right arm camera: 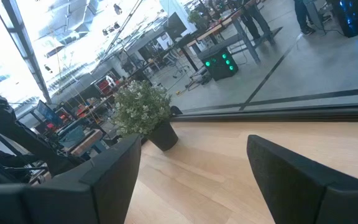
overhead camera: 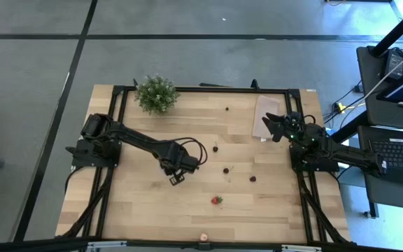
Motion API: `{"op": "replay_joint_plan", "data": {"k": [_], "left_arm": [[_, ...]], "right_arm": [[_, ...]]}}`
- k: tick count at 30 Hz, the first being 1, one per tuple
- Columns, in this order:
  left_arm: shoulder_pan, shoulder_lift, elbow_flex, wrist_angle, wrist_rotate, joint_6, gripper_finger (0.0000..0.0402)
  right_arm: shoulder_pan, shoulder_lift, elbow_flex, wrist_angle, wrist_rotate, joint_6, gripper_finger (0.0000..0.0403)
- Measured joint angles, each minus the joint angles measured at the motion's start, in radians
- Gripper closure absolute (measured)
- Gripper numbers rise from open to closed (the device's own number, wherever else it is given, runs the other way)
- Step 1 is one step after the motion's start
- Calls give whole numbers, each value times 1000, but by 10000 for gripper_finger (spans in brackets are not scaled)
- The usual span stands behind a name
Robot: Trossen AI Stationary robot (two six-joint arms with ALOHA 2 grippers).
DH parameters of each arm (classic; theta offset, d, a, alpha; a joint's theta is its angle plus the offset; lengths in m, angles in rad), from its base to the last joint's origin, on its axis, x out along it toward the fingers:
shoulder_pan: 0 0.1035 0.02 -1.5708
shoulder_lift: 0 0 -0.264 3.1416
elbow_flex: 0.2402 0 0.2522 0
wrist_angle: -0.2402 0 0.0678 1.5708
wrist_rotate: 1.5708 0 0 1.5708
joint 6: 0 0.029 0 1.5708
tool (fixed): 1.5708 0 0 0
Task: Pick and placing Produce into tupperware
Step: Put the blueberry into the container
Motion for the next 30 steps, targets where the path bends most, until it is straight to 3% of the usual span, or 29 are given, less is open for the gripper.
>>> {"op": "replay_joint_plan", "data": {"k": [20,30], "left_arm": [[3,-14,1,23,-40,48,300],[-2,-269,93,-14,-172,63,284]], "right_arm": [[0,0,0,0,0,-6,108],[0,0,0,0,0,-1,108]]}}
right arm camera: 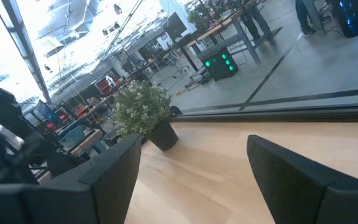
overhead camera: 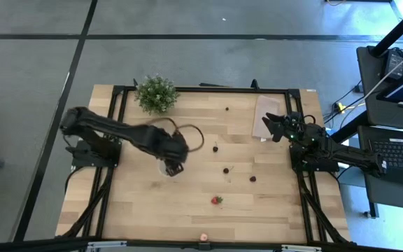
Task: Pick and placing Produce into tupperware
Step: Put the blueberry into the container
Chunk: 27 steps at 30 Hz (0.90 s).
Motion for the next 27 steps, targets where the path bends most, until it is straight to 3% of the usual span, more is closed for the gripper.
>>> {"op": "replay_joint_plan", "data": {"k": [4,7,11,15,19,27], "left_arm": [[0,-118,25,1,-76,0,279],[-28,-208,25,20,-246,34,277],[-99,-314,20,100,-516,113,284],[-168,-414,-19,177,-621,193,299],[-208,-502,-107,248,-640,224,316],[-243,-645,-401,503,-736,254,352]], "right_arm": [[0,0,0,5,-8,53,108],[0,0,5,13,-93,24,108],[0,16,67,13,-119,-32,108],[8,90,202,-5,-120,-150,108],[35,250,394,-115,-120,-259,108],[97,764,801,-442,-120,-338,108]]}}
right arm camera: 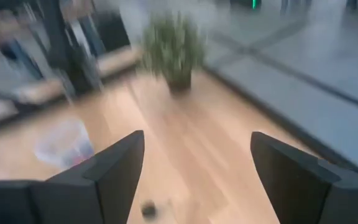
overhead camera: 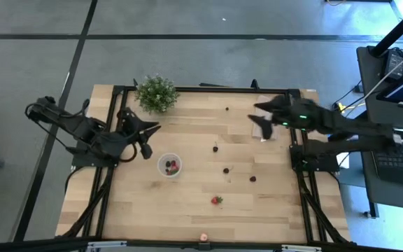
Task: Pick and placing Produce into tupperware
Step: Put the blueberry into the container
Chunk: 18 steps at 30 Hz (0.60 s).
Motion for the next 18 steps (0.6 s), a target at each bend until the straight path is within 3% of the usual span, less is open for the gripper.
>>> {"op": "replay_joint_plan", "data": {"k": [3,9,13,18], "left_arm": [[-12,-48,-110,114,-3,8,364],[-18,-121,-270,212,-20,7,390],[-17,-150,-299,150,-73,29,400],[-16,-156,-300,131,-63,33,390]], "right_arm": [[13,190,111,-93,0,-2,108],[22,472,256,-68,0,-2,108],[22,606,332,-49,0,-2,108],[22,732,401,-46,0,-6,108]]}}
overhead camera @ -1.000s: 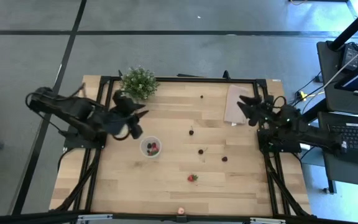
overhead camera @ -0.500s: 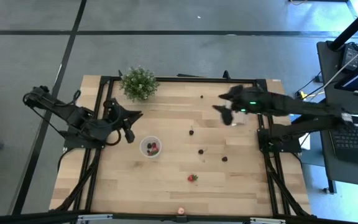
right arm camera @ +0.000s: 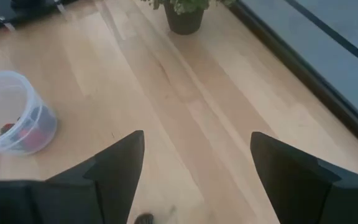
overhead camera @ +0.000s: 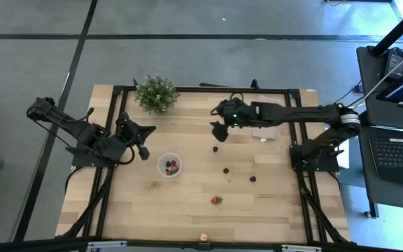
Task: Pick and placing Produce into tupperware
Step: Put the blueberry into the container
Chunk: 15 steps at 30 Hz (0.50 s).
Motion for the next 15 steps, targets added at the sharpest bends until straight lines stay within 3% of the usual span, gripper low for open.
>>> {"op": "replay_joint_plan", "data": {"k": [3,6,11,15], "left_arm": [[0,-4,0,-38,6,-1,381],[0,-49,-31,-36,81,0,372],[-1,-211,-156,102,251,75,358],[-1,-381,-262,220,289,183,348]], "right_arm": [[0,57,17,36,0,3,108],[0,98,21,67,-6,12,108],[6,141,21,71,-58,38,108],[21,160,21,88,-60,30,108]]}}
